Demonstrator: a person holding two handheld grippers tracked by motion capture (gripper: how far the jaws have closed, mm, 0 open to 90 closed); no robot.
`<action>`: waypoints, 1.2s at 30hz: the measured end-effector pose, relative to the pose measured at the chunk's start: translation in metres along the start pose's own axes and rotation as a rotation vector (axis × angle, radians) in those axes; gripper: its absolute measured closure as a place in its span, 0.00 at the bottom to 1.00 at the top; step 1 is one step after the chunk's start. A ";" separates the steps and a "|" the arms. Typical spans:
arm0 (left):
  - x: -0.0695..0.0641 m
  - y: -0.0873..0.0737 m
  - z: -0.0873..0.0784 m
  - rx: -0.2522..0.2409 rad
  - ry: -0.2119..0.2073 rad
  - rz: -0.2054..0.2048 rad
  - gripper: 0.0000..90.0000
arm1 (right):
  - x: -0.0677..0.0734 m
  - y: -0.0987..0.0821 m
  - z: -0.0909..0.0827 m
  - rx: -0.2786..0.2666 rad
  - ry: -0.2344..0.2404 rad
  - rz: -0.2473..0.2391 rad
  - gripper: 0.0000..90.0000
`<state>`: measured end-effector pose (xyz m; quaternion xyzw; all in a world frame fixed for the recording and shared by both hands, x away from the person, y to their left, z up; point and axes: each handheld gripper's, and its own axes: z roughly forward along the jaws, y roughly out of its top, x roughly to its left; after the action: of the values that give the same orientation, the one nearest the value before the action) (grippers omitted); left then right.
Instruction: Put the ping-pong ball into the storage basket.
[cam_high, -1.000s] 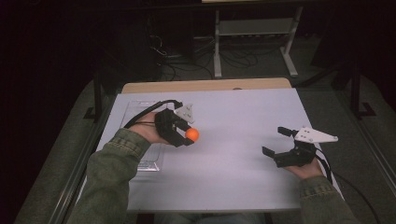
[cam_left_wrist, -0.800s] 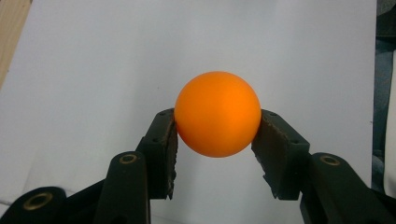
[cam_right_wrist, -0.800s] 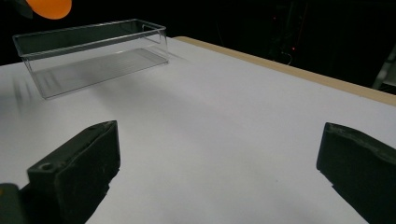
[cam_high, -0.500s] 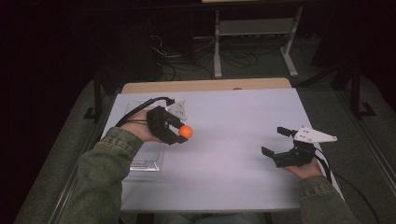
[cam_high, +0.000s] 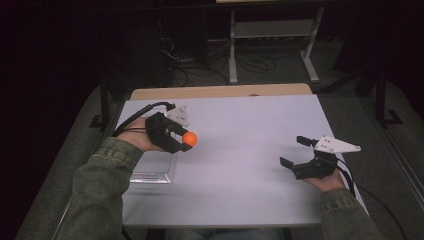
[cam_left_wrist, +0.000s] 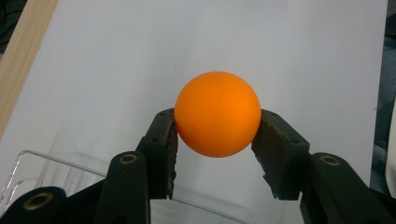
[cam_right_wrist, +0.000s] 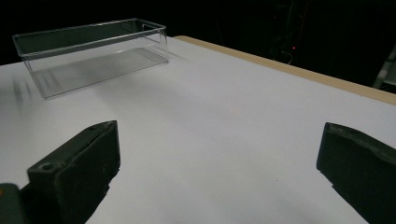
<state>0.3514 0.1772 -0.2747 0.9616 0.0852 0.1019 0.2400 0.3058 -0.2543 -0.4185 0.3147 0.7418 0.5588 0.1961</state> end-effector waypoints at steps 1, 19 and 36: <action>0.000 -0.001 -0.001 -0.001 0.003 -0.005 0.57 | 0.000 0.000 0.000 0.000 0.000 -0.001 0.00; 0.002 -0.020 -0.013 0.053 0.020 -0.039 0.57 | 0.001 0.000 0.000 0.003 0.001 -0.002 0.00; 0.007 -0.041 -0.022 0.090 0.048 -0.061 0.57 | 0.000 0.000 0.001 0.004 0.001 -0.005 0.00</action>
<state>0.3480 0.2240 -0.2740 0.9657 0.1247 0.1137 0.1975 0.3063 -0.2535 -0.4184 0.3128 0.7438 0.5570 0.1964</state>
